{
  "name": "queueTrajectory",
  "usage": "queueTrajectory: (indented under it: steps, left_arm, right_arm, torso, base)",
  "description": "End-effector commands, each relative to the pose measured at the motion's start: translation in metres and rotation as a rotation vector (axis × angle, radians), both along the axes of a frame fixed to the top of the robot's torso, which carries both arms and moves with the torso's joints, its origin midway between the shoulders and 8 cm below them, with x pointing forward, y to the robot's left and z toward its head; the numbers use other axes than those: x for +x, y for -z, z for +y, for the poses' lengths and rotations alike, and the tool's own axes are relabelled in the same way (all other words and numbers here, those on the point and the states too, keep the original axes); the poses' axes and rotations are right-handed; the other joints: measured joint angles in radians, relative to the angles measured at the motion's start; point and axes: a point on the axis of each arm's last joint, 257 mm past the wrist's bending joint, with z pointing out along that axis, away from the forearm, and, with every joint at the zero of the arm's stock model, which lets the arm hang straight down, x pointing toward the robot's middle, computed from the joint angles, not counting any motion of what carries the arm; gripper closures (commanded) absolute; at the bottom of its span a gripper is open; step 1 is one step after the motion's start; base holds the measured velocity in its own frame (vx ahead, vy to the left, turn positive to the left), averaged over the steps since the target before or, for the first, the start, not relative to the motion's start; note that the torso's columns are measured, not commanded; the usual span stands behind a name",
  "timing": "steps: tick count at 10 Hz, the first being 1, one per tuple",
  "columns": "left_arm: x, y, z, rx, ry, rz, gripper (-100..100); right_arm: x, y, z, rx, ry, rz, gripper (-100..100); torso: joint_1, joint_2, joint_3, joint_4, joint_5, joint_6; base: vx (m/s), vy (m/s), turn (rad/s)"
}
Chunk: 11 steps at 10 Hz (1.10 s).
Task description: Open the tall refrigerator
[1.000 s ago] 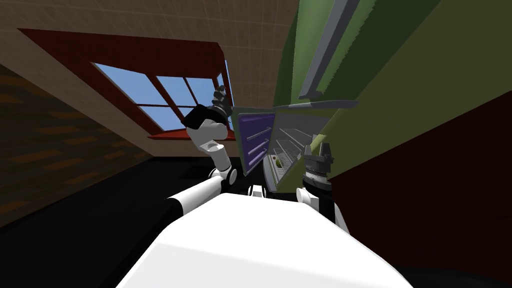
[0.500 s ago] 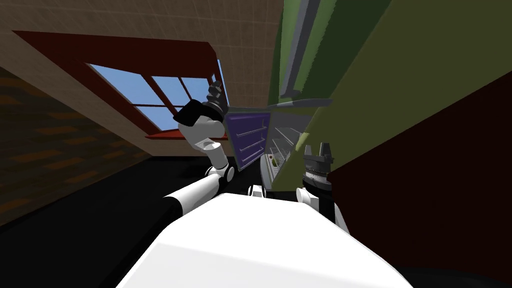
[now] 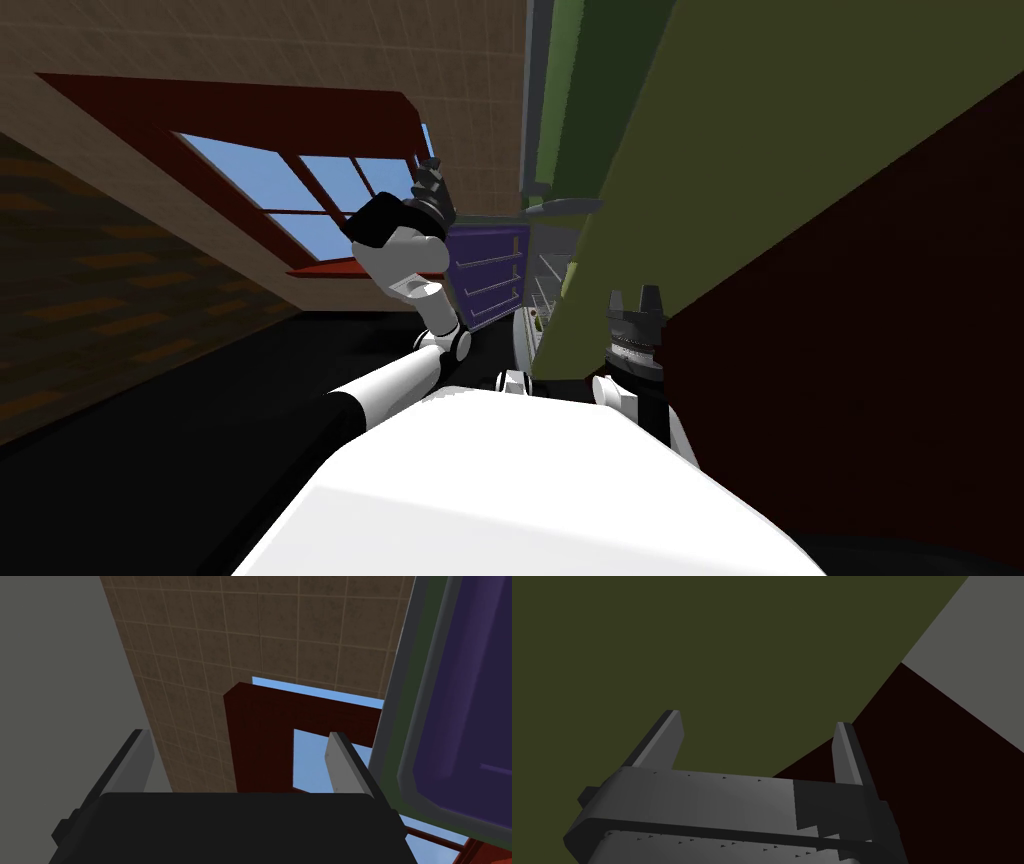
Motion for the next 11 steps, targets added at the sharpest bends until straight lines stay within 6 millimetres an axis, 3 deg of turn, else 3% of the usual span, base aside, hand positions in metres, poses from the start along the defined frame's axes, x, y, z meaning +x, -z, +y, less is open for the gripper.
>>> queueTrajectory:
  steps: [1, 7, 11]
  left_arm:
    - [-0.002, -0.004, 0.003, 0.003, -0.019, 0.005, -100]
    - [-0.008, -0.013, 0.011, 0.013, -0.066, 0.010, -100]
    - [-0.003, -0.004, -0.003, -0.039, -0.027, 0.043, -100]
  right_arm:
    - [0.000, 0.000, 0.000, 0.000, 0.000, 0.000, 0]
    - [0.000, 0.000, 0.000, 0.000, 0.000, 0.000, 0]
    - [0.000, 0.000, 0.000, 0.000, 0.000, 0.000, 0]
  torso:
    - [0.002, 0.001, 0.001, 0.000, 0.001, 0.000]
    - [0.001, 0.000, 0.000, 0.000, 0.001, 0.000]
    - [-0.001, 0.000, 0.000, 0.000, -0.001, 0.002]
  base:
    - [-0.031, -0.204, 0.004]
    - [-0.033, -0.215, 0.006]
    - [-0.024, -0.214, 0.012]
